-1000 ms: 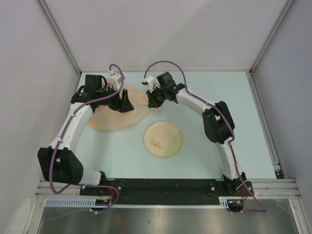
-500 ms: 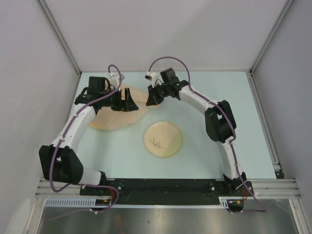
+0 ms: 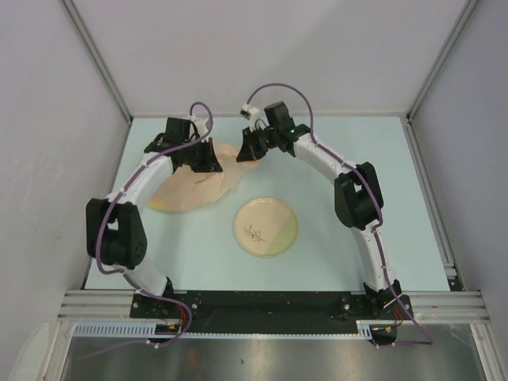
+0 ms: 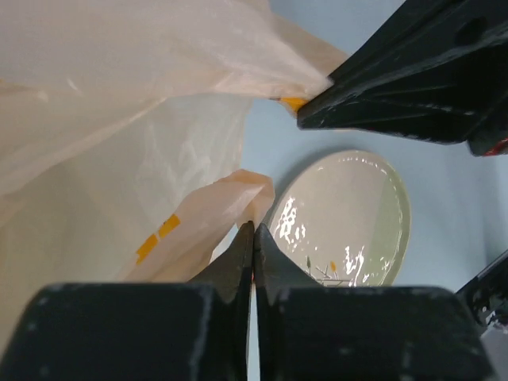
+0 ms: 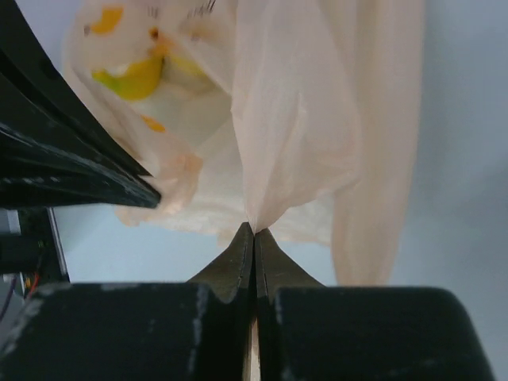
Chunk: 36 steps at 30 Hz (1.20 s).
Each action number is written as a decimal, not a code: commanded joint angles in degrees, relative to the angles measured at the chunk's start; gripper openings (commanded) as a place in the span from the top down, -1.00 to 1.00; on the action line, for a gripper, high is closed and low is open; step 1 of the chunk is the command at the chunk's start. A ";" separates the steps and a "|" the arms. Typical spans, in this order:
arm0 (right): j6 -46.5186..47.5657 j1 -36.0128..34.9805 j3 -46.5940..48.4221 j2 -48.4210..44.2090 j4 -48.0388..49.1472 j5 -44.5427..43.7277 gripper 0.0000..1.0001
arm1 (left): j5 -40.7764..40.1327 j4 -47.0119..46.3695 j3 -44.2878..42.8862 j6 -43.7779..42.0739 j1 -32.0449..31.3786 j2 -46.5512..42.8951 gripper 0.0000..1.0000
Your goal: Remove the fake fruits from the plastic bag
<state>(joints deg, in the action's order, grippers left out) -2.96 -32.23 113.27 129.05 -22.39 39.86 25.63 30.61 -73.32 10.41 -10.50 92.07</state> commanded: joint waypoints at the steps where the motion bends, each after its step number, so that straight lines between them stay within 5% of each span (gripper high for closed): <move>1: -7.04 4.97 13.53 4.62 6.30 -0.63 1.00 | 2.22 -6.08 -13.31 -1.62 1.97 4.59 1.00; 7: -6.54 9.99 29.01 7.97 14.21 -11.79 1.00 | 7.67 -8.80 -38.45 -4.43 3.12 14.88 1.00; 13: 2.34 14.29 27.64 1.40 12.03 -17.17 1.00 | 12.51 -10.14 -51.65 -7.42 1.02 18.93 1.00; 23: 5.42 23.69 -5.46 -25.30 6.66 -19.98 1.00 | 21.22 9.19 -40.62 -22.36 -8.21 12.70 1.00; 28: 0.01 31.69 -13.08 -29.57 8.07 -17.89 1.00 | 18.51 6.13 -31.71 -21.93 -8.83 10.05 1.00; 31: -3.88 34.77 -8.35 -26.23 9.11 -16.21 1.00 | 15.07 5.51 -38.80 -22.46 -7.96 14.70 1.00; 36: -4.08 32.59 6.05 -17.28 11.85 -20.42 1.00 | 12.53 3.41 -69.37 -15.61 -4.53 33.64 1.00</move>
<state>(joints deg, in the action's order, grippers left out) -5.45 3.29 108.18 106.69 -15.64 22.37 41.52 39.20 -121.67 -8.60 -18.17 114.45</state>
